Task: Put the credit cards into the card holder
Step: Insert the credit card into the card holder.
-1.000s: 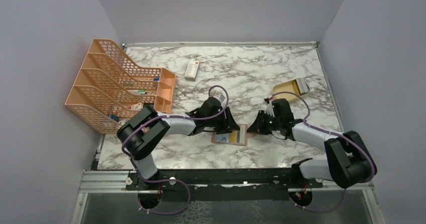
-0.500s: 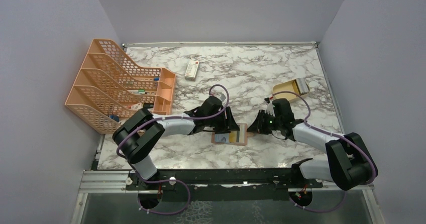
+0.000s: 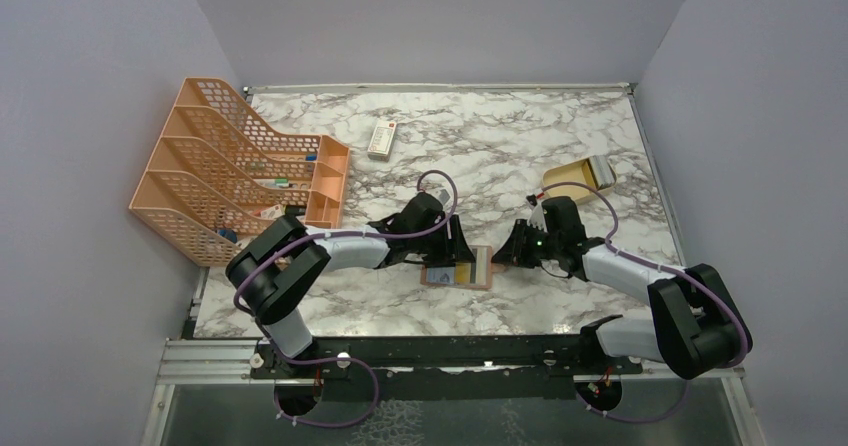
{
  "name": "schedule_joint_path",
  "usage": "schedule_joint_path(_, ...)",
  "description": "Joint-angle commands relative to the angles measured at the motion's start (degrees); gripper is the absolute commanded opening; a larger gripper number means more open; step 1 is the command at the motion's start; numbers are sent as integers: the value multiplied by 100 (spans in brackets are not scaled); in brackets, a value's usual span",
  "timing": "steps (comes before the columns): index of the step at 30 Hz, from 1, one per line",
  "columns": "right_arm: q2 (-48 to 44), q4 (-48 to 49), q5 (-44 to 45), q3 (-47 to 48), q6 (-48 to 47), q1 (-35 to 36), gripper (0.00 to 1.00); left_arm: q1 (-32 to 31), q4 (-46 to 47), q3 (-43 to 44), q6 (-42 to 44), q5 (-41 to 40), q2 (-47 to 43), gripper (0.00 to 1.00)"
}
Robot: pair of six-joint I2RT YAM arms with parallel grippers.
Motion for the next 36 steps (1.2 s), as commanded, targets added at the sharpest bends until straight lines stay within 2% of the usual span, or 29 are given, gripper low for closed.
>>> schedule_joint_path(1,-43,144,-3,-48,27,29,13,-24,78,83,16,67,157,59)
schedule_joint_path(15,55,207,-7,-44,62,23,12,-143,521,108,-402,401,157,58)
schedule_joint_path(29,-69,329,104,-208,231,28,11,-265,340,293,-363,248,232,58)
schedule_joint_path(31,-112,201,191,-143,170,25,13,-257,155,336,-266,147,227,58)
schedule_joint_path(36,-377,-384,478,144,-60,29,26,-202,-391,489,-15,-48,-159,60)
